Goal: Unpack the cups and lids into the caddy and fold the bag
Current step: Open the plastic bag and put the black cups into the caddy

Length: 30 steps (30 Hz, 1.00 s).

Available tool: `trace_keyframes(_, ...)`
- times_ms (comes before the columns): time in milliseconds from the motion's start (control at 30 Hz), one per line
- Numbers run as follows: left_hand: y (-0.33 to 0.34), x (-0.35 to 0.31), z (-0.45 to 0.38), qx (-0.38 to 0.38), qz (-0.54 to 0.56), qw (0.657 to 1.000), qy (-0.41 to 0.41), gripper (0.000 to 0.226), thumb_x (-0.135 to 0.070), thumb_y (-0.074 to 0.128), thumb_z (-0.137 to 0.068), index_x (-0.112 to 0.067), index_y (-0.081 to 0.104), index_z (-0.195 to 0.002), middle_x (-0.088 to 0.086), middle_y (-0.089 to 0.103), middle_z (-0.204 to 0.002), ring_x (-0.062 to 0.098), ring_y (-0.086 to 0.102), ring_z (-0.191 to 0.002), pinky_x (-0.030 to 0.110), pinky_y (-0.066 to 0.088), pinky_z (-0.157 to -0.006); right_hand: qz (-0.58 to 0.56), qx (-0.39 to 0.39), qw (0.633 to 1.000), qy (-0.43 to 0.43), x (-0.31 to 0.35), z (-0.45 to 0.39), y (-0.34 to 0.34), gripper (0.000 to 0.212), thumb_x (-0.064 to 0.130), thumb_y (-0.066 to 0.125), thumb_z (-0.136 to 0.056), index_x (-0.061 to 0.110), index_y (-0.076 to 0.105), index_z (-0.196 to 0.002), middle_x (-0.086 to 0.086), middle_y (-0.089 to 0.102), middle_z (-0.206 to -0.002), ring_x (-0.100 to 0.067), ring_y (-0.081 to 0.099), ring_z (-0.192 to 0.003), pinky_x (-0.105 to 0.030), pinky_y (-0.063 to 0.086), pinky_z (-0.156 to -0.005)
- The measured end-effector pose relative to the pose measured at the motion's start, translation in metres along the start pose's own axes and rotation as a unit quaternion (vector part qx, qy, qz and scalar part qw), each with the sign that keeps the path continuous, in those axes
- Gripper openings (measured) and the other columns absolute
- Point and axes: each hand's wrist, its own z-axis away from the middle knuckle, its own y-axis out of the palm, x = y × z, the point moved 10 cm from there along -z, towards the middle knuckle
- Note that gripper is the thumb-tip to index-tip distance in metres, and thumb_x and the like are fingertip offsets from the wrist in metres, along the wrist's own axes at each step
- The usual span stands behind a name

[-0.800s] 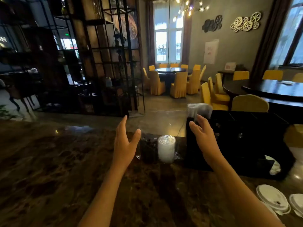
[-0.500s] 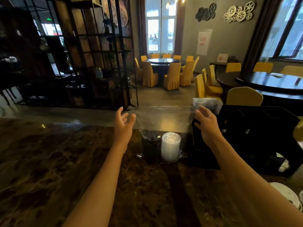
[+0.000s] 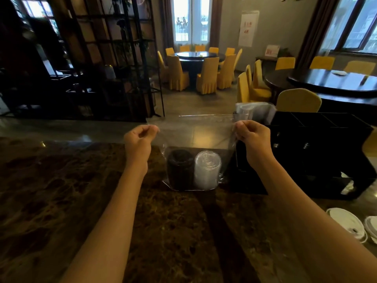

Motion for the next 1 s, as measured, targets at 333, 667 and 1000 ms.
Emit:
trace_keyframes(333,0.0,-0.064,0.08,0.034,0.013,0.999,0.028,0.014,-0.019,0.063,-0.094,-0.023,0.073,-0.086,-0.01,0.076,-0.086,0.002,0.068,-0.089,0.028,0.051,-0.083,0.009,0.033,0.997,-0.065,0.049,0.048,-0.061,0.013,0.016,0.065,-0.095,0.007,0.073,-0.091,-0.007,0.071,-0.081,-0.019,0.062,-0.078,-0.035,0.051,-0.076)
trace_keyframes(667,0.017,-0.089,0.183,0.024,0.042,0.996,0.072,0.014,-0.019,0.066,-0.092,-0.026,0.074,-0.083,-0.001,0.077,-0.085,0.013,0.072,-0.087,0.019,0.056,-0.079,0.003,0.05,0.993,-0.108,0.059,0.112,-0.154,0.015,0.017,0.063,-0.096,0.012,0.074,-0.088,0.004,0.072,-0.074,-0.01,0.064,-0.073,-0.023,0.055,-0.07)
trace_keyframes(1000,0.036,-0.086,0.225,0.04,-0.007,0.993,0.109,0.013,-0.031,0.062,-0.095,-0.033,0.073,-0.087,-0.005,0.077,-0.09,0.011,0.073,-0.087,0.019,0.057,-0.078,-0.026,0.051,0.995,-0.081,0.034,0.137,-0.194,0.015,0.022,0.063,-0.094,0.017,0.076,-0.096,-0.005,0.074,-0.083,-0.02,0.068,-0.081,-0.024,0.057,-0.074)
